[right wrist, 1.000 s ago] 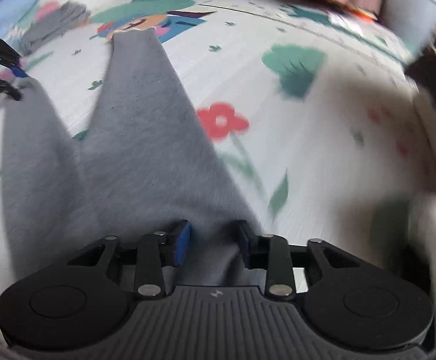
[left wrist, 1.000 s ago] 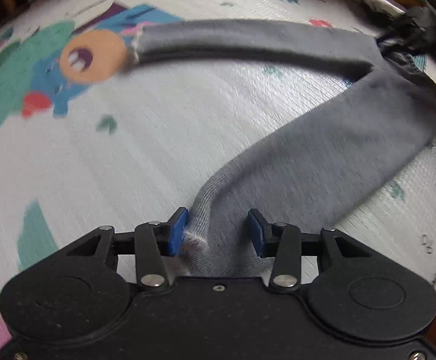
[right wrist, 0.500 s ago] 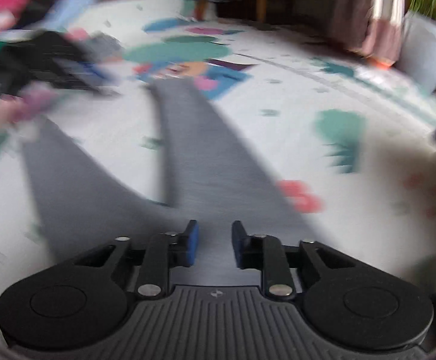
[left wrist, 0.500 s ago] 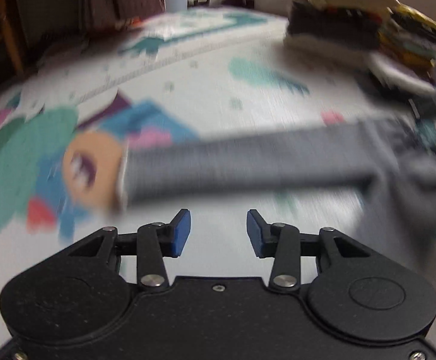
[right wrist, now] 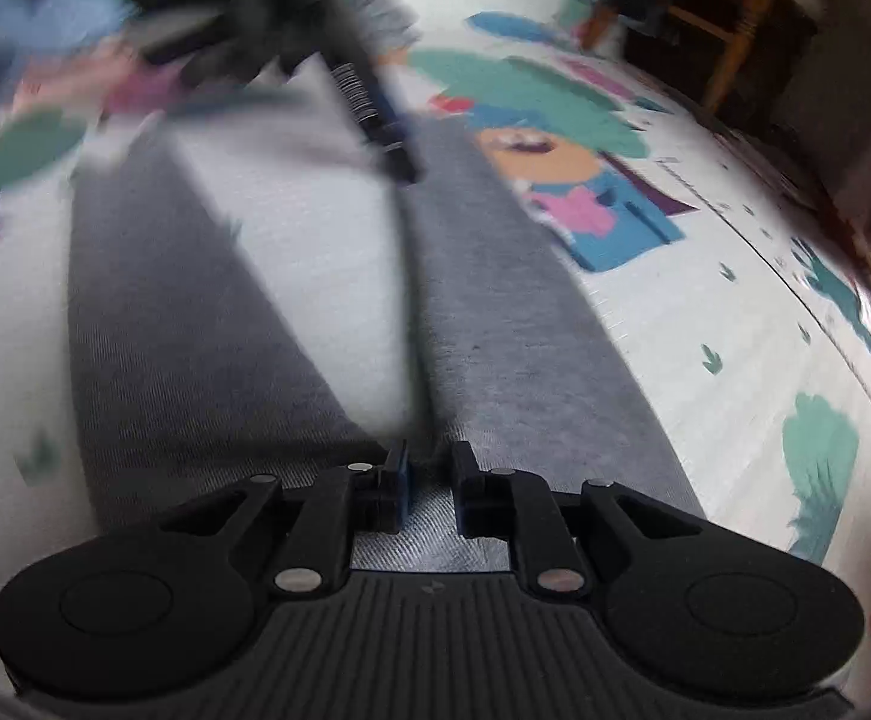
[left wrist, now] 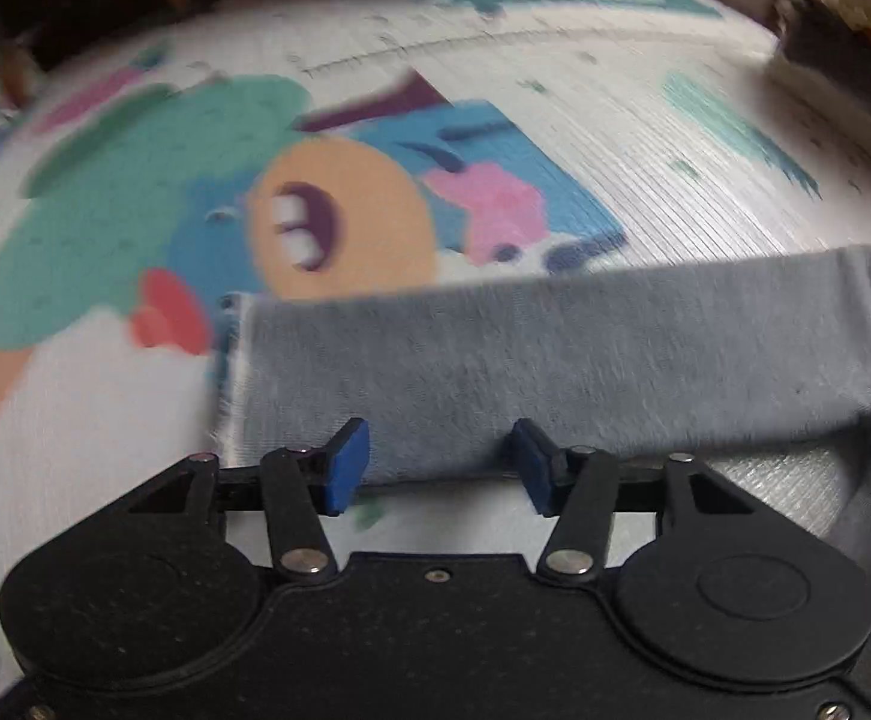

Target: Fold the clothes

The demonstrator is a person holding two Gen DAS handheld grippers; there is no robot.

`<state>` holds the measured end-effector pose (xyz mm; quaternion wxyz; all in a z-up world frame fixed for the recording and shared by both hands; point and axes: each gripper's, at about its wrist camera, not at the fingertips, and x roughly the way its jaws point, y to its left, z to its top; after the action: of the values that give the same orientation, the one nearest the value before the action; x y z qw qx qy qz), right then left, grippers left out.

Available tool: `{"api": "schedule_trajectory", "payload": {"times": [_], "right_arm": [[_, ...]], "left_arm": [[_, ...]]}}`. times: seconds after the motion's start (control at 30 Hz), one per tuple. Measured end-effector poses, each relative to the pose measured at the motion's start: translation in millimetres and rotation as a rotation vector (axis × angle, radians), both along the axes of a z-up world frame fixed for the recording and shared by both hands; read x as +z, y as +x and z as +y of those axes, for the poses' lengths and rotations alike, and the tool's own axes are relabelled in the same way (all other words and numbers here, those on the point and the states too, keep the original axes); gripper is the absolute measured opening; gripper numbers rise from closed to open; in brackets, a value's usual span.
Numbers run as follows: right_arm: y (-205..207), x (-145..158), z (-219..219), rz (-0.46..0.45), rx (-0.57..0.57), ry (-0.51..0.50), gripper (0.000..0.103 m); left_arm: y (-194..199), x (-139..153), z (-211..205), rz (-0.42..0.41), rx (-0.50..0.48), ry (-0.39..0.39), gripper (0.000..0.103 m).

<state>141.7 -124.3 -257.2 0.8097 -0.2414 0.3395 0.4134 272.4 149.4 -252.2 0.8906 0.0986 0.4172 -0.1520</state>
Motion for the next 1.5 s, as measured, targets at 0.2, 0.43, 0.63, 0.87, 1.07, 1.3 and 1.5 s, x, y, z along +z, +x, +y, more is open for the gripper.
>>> {"api": "schedule_trajectory", "payload": {"times": [0.2,0.43,0.63,0.87,1.07,1.3,1.5], "right_arm": [[-59.1,17.1,-57.4,-0.013,-0.077,0.068,0.017],[-62.2,12.8,-99.7,-0.087,-0.129,0.055,0.024],[-11.0,-23.6,-98.1,0.034,-0.203,0.048,0.026],[-28.2,-21.1,-150.2,0.069,-0.301,0.081,0.029],[-41.6,-21.0,-153.3,-0.026,-0.342,-0.021,0.029],[-58.7,6.4,-143.3,-0.149,-0.279,-0.007,0.038],[-67.7,-22.8,-138.3,-0.022,-0.254,-0.015,0.032]], "left_arm": [[-93.9,29.5,-36.0,-0.041,-0.203,-0.17,0.047],[-175.4,5.4,-77.1,0.02,-0.457,-0.215,0.047],[-171.2,-14.6,-91.2,0.044,-0.517,-0.053,0.048],[-200.0,-6.6,-45.7,0.085,-0.536,0.023,0.049],[-205.3,-3.7,-25.9,0.118,-0.522,0.037,0.049],[-213.5,0.1,-21.5,0.11,-0.531,0.134,0.049],[-204.2,-12.4,24.1,0.116,-0.195,0.01,0.052]]}}
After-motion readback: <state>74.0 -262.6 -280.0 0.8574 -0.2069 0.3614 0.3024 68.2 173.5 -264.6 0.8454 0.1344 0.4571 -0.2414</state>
